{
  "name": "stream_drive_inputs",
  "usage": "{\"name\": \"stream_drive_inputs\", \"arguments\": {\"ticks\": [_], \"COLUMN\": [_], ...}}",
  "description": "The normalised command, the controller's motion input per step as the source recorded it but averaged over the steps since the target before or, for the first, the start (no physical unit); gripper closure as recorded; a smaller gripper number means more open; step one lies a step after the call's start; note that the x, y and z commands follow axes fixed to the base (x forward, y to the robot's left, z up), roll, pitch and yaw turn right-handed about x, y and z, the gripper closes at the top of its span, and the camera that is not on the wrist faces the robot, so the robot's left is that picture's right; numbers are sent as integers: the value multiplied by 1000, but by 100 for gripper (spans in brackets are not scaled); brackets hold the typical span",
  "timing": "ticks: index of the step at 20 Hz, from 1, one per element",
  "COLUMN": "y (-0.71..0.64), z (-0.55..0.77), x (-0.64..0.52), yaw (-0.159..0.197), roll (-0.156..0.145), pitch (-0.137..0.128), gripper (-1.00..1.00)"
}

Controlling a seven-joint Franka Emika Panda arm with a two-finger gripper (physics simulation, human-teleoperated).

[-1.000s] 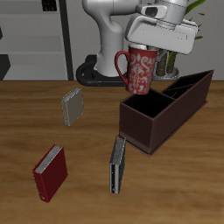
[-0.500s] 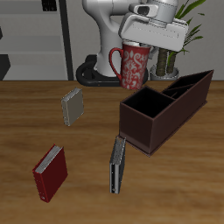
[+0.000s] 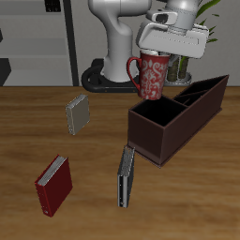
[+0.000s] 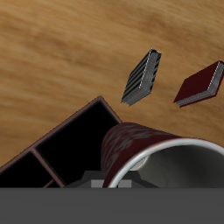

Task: Place the red mug into the left desk caddy's right compartment and place the striped book into the left desk caddy's back compartment

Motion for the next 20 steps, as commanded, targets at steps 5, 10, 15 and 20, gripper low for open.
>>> {"name": "stream_drive_inputs", "arguments": {"ticks": [5, 10, 15, 20], "y": [235, 190, 131, 93], "z": [-103, -141, -183, -141], "x": [61, 88, 39, 35], "yaw": [-7, -5, -1, 7], "roll": [18, -18, -1, 6], "pitch": [50, 40, 51, 37], "gripper": [100, 100, 100, 100]}}
